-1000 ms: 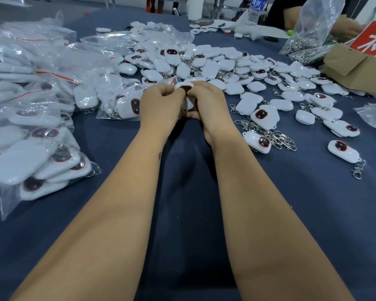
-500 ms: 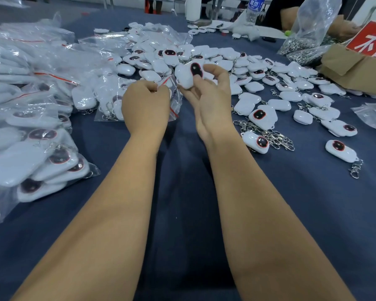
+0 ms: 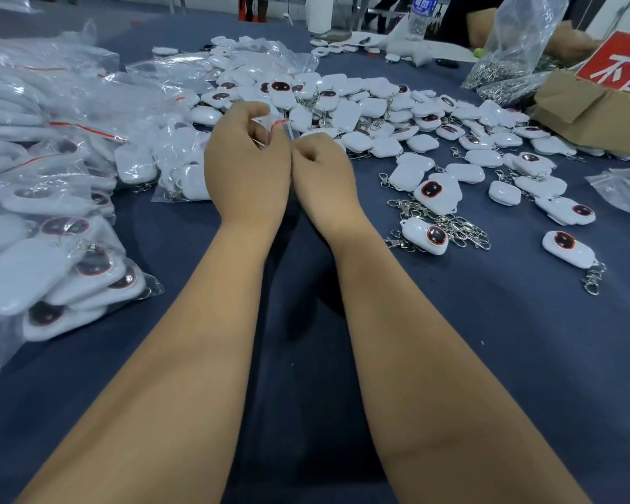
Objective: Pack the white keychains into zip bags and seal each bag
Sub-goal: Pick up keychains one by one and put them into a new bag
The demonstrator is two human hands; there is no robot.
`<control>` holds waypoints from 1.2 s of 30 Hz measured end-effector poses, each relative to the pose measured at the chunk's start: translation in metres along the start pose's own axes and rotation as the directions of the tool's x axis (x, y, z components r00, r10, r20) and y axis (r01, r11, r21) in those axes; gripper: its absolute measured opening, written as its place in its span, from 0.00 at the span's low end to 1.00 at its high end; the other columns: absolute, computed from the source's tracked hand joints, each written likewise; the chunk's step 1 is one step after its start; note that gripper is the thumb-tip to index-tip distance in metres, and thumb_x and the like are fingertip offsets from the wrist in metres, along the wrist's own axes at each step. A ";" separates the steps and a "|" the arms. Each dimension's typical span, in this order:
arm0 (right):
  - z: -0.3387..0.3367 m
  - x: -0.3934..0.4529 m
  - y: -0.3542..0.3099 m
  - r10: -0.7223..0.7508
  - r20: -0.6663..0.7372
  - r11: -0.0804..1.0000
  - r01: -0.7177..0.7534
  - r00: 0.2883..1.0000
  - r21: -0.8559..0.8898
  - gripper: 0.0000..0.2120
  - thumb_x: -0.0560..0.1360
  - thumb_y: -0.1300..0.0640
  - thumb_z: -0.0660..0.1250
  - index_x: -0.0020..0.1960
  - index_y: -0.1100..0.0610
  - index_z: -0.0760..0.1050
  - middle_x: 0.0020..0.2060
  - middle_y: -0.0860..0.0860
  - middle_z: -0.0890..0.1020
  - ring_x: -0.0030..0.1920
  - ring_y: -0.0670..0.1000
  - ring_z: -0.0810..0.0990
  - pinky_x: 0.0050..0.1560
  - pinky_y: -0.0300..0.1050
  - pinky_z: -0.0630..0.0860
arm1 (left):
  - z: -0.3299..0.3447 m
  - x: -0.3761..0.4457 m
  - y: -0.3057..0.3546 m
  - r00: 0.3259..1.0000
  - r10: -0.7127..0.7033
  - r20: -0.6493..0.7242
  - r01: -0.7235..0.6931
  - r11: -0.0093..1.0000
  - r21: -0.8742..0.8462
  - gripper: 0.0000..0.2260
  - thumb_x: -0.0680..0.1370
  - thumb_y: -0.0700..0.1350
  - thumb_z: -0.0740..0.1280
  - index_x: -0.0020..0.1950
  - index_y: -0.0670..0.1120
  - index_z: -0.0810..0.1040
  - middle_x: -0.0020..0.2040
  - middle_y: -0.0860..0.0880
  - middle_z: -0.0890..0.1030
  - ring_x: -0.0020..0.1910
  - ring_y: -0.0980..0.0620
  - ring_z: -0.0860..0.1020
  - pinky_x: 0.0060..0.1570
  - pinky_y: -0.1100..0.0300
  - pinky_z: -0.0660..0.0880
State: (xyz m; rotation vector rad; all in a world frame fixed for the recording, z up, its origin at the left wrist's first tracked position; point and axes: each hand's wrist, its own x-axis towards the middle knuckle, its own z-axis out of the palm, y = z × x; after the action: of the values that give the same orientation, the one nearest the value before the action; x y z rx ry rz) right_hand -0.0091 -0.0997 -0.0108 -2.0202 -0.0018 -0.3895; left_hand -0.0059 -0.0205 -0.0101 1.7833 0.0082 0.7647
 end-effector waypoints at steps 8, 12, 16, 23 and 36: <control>-0.048 0.010 0.022 0.189 -0.406 0.711 -0.410 0.894 -0.571 0.26 0.75 0.54 0.60 0.73 0.53 0.65 0.77 0.62 0.54 0.77 0.63 0.49 0.74 0.62 0.46 | 0.009 -0.005 -0.007 0.948 0.057 0.313 -0.117 0.977 0.177 0.07 0.72 0.38 0.63 0.43 0.51 0.75 0.43 0.50 0.77 0.42 0.53 0.74 0.37 0.65 0.65; -0.048 0.009 0.026 0.344 -0.274 0.554 -0.430 0.898 -0.713 0.23 0.78 0.52 0.56 0.71 0.57 0.68 0.76 0.66 0.58 0.77 0.65 0.53 0.75 0.64 0.46 | 0.011 -0.003 -0.013 0.927 0.063 0.369 -0.177 0.943 0.282 0.08 0.74 0.38 0.64 0.47 0.48 0.80 0.47 0.51 0.72 0.44 0.53 0.71 0.41 0.62 0.63; -0.039 0.007 0.025 0.095 -0.084 0.628 -0.125 0.992 -0.768 0.17 0.76 0.59 0.58 0.62 0.54 0.77 0.63 0.58 0.75 0.64 0.61 0.71 0.64 0.51 0.63 | 0.006 0.004 -0.018 0.937 0.046 0.347 -0.154 0.944 0.292 0.13 0.74 0.34 0.61 0.51 0.46 0.83 0.50 0.48 0.71 0.45 0.52 0.72 0.43 0.65 0.63; -0.026 0.008 0.024 -0.030 -0.092 0.963 0.004 0.995 -0.271 0.21 0.78 0.63 0.58 0.69 0.52 0.71 0.54 0.49 0.80 0.55 0.52 0.75 0.55 0.42 0.70 | 0.004 0.006 -0.016 0.971 0.028 0.238 -0.106 0.940 0.323 0.13 0.76 0.37 0.62 0.51 0.48 0.84 0.55 0.46 0.77 0.49 0.52 0.74 0.40 0.68 0.59; -0.023 0.015 0.015 0.280 -0.022 0.710 -0.191 0.960 0.678 0.08 0.76 0.68 0.67 0.51 0.57 0.75 0.44 0.58 0.83 0.38 0.52 0.82 0.41 0.40 0.81 | 0.008 -0.002 -0.002 0.922 -0.234 0.309 0.250 0.968 -0.014 0.17 0.73 0.34 0.57 0.42 0.51 0.82 0.25 0.55 0.78 0.24 0.58 0.77 0.28 0.66 0.70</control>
State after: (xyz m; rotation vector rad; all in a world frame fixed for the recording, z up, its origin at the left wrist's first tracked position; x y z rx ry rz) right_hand 0.0010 -0.1286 -0.0101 -1.2465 0.1726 -0.2906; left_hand -0.0028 -0.0270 -0.0144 1.7926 0.0027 0.3043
